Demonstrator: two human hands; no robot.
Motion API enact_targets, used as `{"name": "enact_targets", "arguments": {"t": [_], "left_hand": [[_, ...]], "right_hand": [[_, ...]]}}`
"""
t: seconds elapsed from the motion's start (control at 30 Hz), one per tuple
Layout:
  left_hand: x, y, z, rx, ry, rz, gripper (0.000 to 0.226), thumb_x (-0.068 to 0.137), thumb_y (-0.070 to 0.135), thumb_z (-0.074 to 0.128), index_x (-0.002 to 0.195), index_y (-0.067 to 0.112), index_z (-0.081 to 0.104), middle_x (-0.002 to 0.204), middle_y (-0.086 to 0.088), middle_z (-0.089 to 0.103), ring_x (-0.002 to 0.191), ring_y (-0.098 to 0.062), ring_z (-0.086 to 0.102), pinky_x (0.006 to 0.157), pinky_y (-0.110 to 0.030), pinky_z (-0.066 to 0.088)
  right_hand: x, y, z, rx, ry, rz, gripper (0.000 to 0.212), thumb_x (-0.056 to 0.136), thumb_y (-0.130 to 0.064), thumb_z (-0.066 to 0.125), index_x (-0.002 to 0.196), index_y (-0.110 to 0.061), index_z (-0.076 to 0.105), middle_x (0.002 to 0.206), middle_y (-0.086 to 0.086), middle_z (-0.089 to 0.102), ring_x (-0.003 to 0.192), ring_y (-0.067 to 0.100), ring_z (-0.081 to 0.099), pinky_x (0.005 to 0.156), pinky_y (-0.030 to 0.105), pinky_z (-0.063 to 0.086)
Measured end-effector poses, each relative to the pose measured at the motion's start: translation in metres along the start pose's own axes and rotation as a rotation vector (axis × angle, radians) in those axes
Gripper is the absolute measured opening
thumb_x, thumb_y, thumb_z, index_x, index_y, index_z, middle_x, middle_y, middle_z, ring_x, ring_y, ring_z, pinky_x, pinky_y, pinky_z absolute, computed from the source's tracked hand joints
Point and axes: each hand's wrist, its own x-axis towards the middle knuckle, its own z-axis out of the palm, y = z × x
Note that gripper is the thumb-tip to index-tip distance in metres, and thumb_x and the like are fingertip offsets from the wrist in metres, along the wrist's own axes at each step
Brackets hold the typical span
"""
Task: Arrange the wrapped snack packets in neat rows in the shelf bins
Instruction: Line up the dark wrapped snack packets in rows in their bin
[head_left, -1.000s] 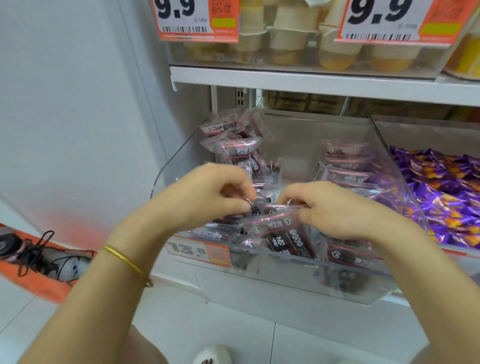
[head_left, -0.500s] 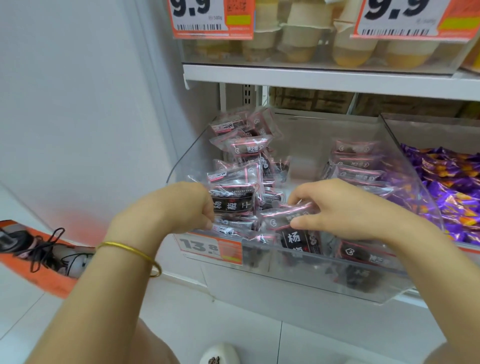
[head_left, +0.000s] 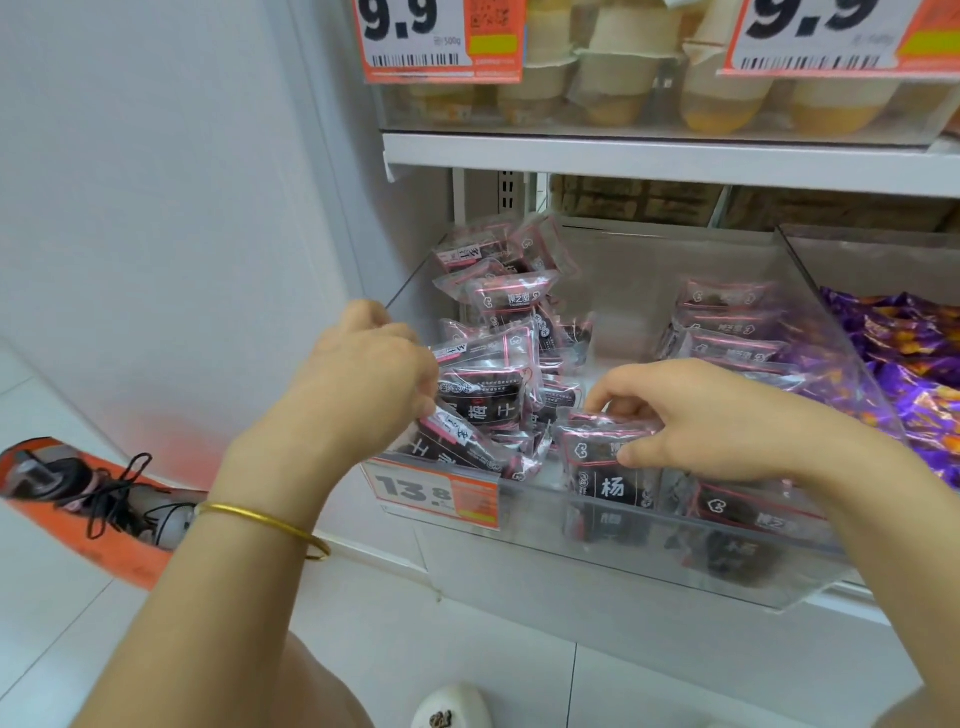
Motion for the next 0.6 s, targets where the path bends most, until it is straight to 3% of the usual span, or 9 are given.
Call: {"name": "enact_targets", "arguments": {"t": [0.13, 0.27, 0.43, 0.6], "left_hand": [[0.001, 0.0, -0.005, -0.053, 0.03, 0.042, 0.005, 0.091, 0.032, 0.055, 0.091, 0.031, 0.06, 0.113, 0.007, 0.053, 0.112, -0.016, 0.045, 0.092, -0.031, 0.031], [-0.005, 0.004, -0.019, -0.262, 0.217, 0.118, 0.009, 0.09, 0.024, 0.056, 0.087, 0.021, 0.064, 0.104, 0.005, 0.048, 0.097, -0.021, 0.052, 0.084, -0.036, 0.041], [0.0, 0.02, -0.034, -0.399, 0.573, 0.251, 0.019, 0.089, 0.027, 0.046, 0.088, 0.014, 0.06, 0.101, 0.003, 0.044, 0.089, -0.02, 0.051, 0.076, -0.04, 0.045], [0.027, 0.05, -0.03, -0.297, 0.753, 0.359, 0.01, 0.088, 0.006, 0.051, 0.087, -0.001, 0.057, 0.102, -0.015, 0.051, 0.08, -0.033, 0.053, 0.061, -0.048, 0.049]], "right_hand": [[-0.004, 0.0, -0.003, 0.011, -0.034, -0.017, 0.036, 0.08, -0.027, 0.071, 0.111, -0.037, 0.054, 0.105, -0.017, 0.056, 0.102, 0.005, 0.055, 0.093, 0.029, 0.046], [-0.01, 0.002, -0.007, -0.002, -0.093, -0.032, 0.033, 0.078, -0.03, 0.072, 0.102, -0.042, 0.053, 0.105, -0.019, 0.059, 0.101, 0.002, 0.056, 0.092, 0.027, 0.046], [-0.013, 0.002, -0.009, -0.019, -0.113, -0.048, 0.041, 0.08, -0.032, 0.068, 0.118, -0.037, 0.055, 0.113, -0.022, 0.058, 0.102, -0.003, 0.054, 0.088, 0.015, 0.045], [-0.016, 0.005, -0.01, -0.024, -0.104, -0.088, 0.044, 0.083, -0.037, 0.064, 0.127, -0.037, 0.055, 0.125, -0.027, 0.053, 0.112, -0.008, 0.049, 0.096, 0.01, 0.038]]}}
